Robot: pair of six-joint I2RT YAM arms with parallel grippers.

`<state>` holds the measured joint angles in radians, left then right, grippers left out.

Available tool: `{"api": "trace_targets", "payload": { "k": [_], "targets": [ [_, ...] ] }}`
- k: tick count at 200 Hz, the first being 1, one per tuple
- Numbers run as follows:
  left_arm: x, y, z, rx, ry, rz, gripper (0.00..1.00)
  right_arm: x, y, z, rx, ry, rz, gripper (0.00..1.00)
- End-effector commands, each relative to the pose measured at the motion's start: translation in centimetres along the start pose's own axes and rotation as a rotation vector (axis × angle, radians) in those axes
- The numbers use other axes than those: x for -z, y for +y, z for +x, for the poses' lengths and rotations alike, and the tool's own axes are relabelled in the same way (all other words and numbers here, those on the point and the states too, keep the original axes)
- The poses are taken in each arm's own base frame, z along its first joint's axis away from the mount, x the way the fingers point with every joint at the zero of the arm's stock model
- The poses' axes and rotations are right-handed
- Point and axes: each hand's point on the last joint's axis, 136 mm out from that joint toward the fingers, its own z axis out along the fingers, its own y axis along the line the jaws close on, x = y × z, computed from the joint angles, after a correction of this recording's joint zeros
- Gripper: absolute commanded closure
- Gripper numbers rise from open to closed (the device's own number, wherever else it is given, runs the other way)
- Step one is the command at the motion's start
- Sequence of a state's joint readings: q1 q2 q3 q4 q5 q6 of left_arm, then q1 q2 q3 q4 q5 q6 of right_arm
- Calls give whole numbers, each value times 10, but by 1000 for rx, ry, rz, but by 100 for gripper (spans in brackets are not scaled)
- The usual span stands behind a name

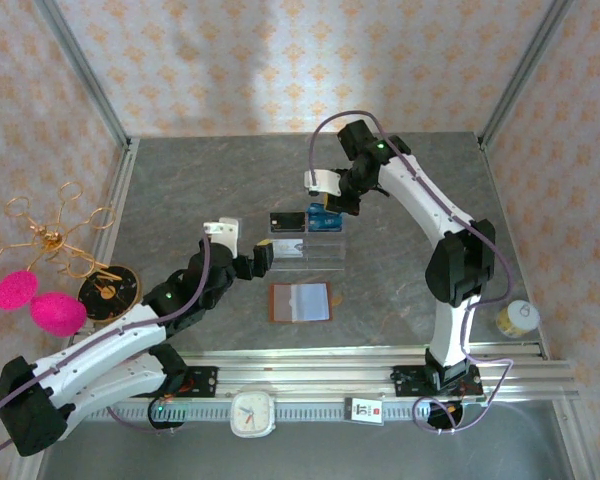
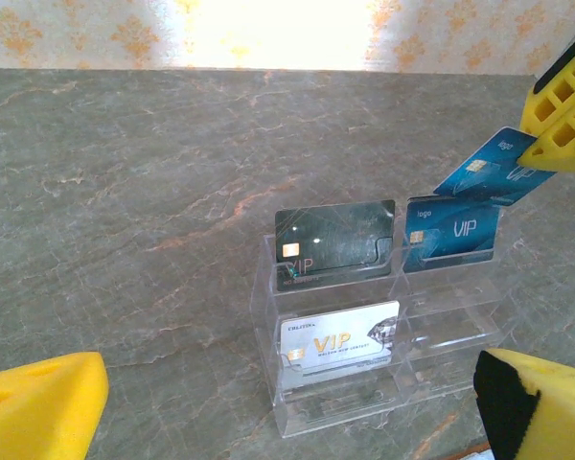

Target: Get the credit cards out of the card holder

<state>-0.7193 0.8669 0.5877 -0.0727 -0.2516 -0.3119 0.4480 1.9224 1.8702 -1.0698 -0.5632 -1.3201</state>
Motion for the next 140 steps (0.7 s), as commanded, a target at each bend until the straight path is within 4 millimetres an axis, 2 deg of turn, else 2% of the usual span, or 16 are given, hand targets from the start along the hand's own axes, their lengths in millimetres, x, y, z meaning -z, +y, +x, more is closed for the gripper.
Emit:
{"api": "trace_targets", "payload": {
  "k": [1,43,77,140],
  "targets": [
    [0,5,-8,-8,-6,-32,1,-9,-2,16,2,51,-12,100],
    [-3,6,-7,-17,3,-40,1,-20,-2,25,-19,64,-23,100],
    [-5,15,-8,-36,12,-101,1,-25,-4,28,-25,71,-22,100],
    [-8,10,-8,-33,12,-77,1,-29,-9,28,-49,62,4,100]
  ]
}}
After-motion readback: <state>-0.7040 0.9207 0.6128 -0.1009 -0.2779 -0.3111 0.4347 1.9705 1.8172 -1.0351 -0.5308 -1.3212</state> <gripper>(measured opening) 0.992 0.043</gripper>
